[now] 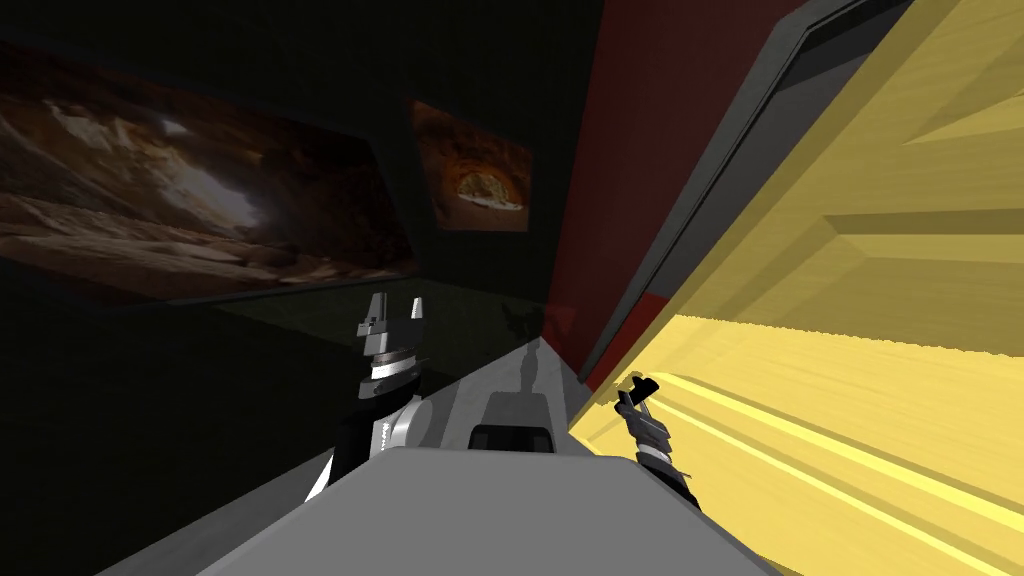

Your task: Pull the door open

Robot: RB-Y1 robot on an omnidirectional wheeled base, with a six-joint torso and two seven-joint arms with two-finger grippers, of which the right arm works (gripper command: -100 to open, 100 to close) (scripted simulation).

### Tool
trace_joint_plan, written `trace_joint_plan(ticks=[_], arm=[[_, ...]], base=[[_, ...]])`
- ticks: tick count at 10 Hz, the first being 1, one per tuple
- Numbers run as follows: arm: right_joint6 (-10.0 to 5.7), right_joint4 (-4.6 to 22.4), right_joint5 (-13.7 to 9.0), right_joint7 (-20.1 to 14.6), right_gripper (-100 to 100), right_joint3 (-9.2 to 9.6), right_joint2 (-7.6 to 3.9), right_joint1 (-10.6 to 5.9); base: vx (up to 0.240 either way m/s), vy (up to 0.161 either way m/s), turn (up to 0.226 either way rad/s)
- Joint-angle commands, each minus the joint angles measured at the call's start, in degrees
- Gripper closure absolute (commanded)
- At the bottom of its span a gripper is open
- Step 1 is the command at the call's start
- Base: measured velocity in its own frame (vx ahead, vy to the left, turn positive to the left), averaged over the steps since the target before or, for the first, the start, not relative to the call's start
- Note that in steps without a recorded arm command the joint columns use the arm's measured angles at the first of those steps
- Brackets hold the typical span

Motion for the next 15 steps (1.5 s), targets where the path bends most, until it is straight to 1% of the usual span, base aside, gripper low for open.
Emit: trace_joint_plan(ticks=[1, 2, 3, 4, 6, 7, 10, 11, 12, 13, 15], arm=[[-0.72, 0.1, 0.9, -0.9, 100, 1.38, -0.44, 0.3], [-0.85, -0.1, 1.1, -1.2, 100, 1.82, -0.62, 0.49], [-0.81, 0.3, 0.9, -1.0, 100, 1.41, -0.59, 0.06], [-1.36, 0.0, 1.8, -1.8, 100, 2.79, -0.98, 0.62], [-1.83, -0.3, 2.4, -2.3, 100, 3.75, -1.4, 1.05], [-2.35, -0.8, 3.1, -2.9, 100, 4.82, -1.87, 1.53], [-3.45, -1.7, 4.5, -4.1, 100, 7.06, -2.86, 2.54], [-3.72, -1.9, 4.9, -4.4, 100, 7.63, -3.11, 2.79], [-3.57, -1.7, 4.7, -4.2, 100, 7.27, -2.92, 2.46], [-4.05, -2.0, 5.4, -4.6, 100, 8.28, -3.24, 2.94], [-4.94, -2.4, 6.3, -5.2, 100, 9.64, -3.85, 3.53]], base=[[-0.24, 0.046, 0.056], [-0.227, 0.036, 0.038], [-0.096, 0.016, 0.014], [-0.137, 0.008, 0.05], [-0.219, -0.007, 0.053], [-0.237, -0.023, 0.069], [-0.208, -0.019, 0.055], [-0.225, 0.01, 0.057], [-0.097, 0.017, 0.013], [-0.121, -0.001, 0.033], [-0.199, -0.055, 0.06]])
